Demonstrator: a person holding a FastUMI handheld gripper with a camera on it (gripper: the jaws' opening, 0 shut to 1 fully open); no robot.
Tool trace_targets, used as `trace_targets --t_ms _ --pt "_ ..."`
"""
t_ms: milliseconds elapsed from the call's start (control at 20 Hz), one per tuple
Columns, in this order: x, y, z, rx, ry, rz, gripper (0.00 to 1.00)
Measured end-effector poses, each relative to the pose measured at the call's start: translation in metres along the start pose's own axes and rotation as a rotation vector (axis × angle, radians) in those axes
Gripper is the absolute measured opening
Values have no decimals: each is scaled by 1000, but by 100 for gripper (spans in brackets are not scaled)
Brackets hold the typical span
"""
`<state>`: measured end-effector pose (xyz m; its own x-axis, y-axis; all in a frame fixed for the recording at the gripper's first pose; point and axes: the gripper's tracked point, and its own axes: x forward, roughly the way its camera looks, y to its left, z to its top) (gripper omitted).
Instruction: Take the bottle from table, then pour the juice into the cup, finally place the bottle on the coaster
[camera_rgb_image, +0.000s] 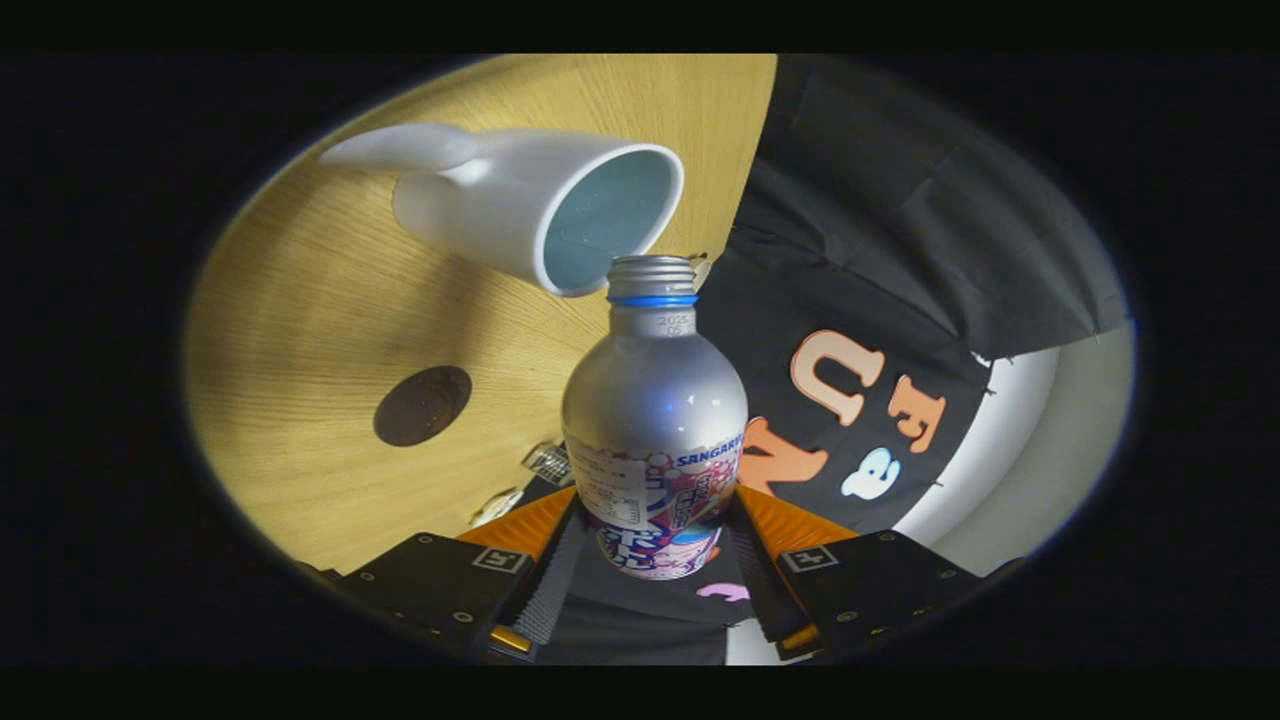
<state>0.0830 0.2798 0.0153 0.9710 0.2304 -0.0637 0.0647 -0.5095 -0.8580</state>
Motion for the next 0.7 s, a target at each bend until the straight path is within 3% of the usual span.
trace_targets --t_ms 250,700 --pt "-1 5 -1 214 2 19 76" --pt "-7 18 1 787 -20 146 77"
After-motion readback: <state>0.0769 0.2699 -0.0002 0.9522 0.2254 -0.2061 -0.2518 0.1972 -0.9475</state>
